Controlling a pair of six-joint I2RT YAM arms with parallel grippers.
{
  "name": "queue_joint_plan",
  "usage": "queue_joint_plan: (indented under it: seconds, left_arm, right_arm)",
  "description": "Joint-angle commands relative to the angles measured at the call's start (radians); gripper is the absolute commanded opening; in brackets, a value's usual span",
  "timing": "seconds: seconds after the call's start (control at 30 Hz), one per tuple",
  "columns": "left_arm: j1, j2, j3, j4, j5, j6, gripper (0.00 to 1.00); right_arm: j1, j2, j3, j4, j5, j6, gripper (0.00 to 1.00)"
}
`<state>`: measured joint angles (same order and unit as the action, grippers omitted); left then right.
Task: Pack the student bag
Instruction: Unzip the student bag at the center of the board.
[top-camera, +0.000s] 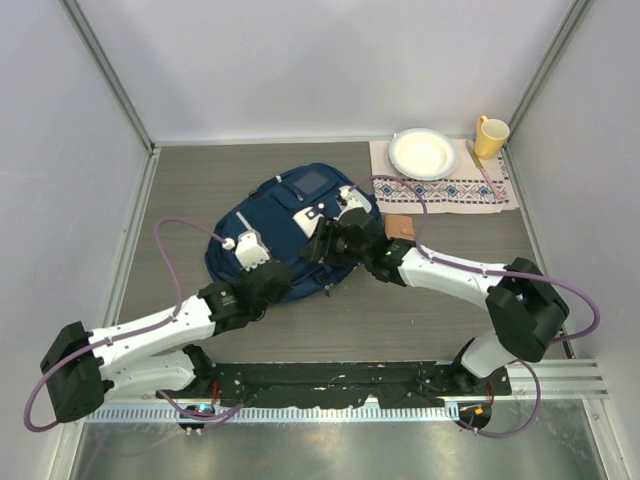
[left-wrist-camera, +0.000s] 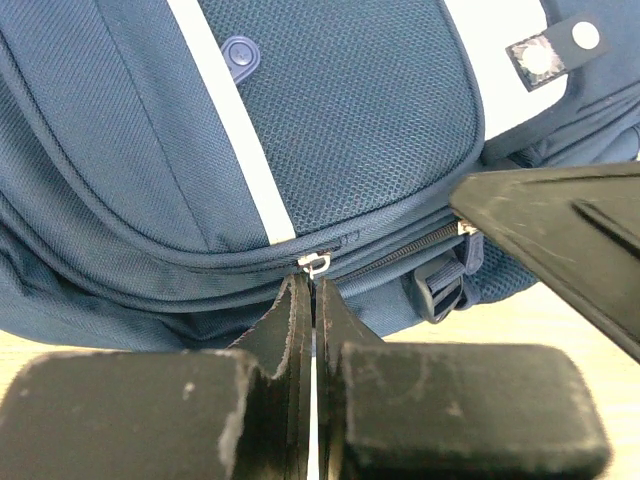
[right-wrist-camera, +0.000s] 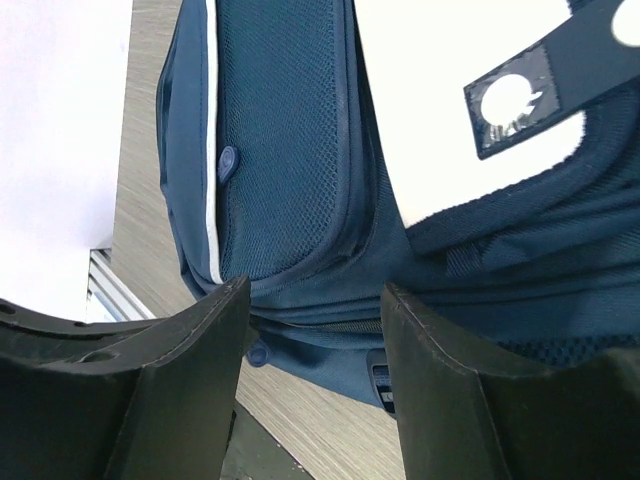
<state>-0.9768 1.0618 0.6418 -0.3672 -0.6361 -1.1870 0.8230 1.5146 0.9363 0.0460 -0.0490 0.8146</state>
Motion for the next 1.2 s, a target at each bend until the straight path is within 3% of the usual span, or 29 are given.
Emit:
queue_joint_plan:
  seconds: [0.0,0.23,0.33,0.43,0.57,0.93,1.17]
  left_arm:
    - [0.0,-0.066,-0.024,0.073,0.022,0.131,0.0]
    - [0.0,-0.072,-0.037,0.093,0.085,0.204,0.0]
    - [0.0,-0.079,-0.048,0.108,0.101,0.221,0.0]
    - [0.0,-0.094,-0.053,0.097,0.115,0.236,0.0]
    - [0.0,-0.131,-0.048,0.001,0.105,0.247,0.0]
    - [0.019,-0.178,-0.038,-0.421,-0.086,0.086,0.0]
    - [0.029,-0.181,-0.002,-0.474,-0.103,0.069,0.0]
  right_arm:
    - [0.011,0.041,0.015,0.107,-0.038,0.034,0.6]
    - [0.021,0.104,0.051,0.144,-0.046,0.077,0.54]
    - [0.021,0.13,0.065,0.141,-0.035,0.081,0.47]
    - [0.021,0.137,0.073,0.14,-0.023,0.077,0.31]
    - [0.021,0.13,0.091,0.103,0.023,0.04,0.01]
    - [0.021,0.07,0.127,0.014,0.135,-0.051,0.01]
    - [0.021,0.113,0.191,-0.032,0.11,-0.139,0.01]
